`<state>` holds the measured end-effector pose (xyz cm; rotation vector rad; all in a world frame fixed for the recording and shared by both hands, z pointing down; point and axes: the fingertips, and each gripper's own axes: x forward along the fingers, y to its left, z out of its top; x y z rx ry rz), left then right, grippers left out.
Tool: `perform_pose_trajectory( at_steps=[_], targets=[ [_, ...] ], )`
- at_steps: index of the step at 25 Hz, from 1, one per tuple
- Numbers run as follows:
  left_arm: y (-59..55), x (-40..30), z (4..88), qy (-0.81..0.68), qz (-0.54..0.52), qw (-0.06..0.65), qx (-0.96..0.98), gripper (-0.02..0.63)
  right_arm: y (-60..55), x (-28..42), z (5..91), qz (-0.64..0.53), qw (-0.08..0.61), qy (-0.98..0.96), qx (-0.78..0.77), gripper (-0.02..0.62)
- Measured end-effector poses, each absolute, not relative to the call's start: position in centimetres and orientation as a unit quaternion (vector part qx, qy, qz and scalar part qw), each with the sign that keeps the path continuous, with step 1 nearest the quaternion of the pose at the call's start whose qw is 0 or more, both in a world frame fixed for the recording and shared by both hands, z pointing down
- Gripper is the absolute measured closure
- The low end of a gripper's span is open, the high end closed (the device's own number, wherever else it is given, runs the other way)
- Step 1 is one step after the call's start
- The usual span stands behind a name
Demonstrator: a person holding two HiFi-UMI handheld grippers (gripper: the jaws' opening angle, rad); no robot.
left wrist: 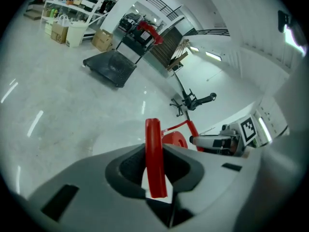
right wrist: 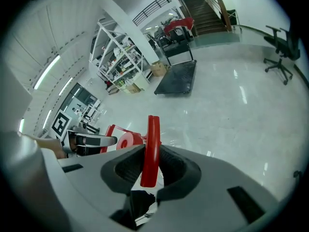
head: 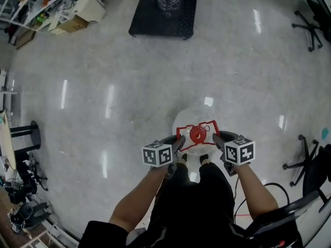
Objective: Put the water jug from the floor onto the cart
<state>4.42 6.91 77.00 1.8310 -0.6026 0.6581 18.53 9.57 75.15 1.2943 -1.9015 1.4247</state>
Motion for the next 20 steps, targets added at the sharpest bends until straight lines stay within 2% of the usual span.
perform_pose_trajectory(
  at_steps=[9,20],
  targets=[
    [1.0,3.2,64.2,-0.240,0.217,0.470,0.821,0.529,4.7,17.0,63.0,0.464,0.185,-0.706,0.502,0.512],
    [-11.9,1.9,57.8,-0.227,0.180,0.432,0.854,0.528,-8.1,15.3,57.1,0.420,0.152,-0.720,0.531,0.512]
  ],
)
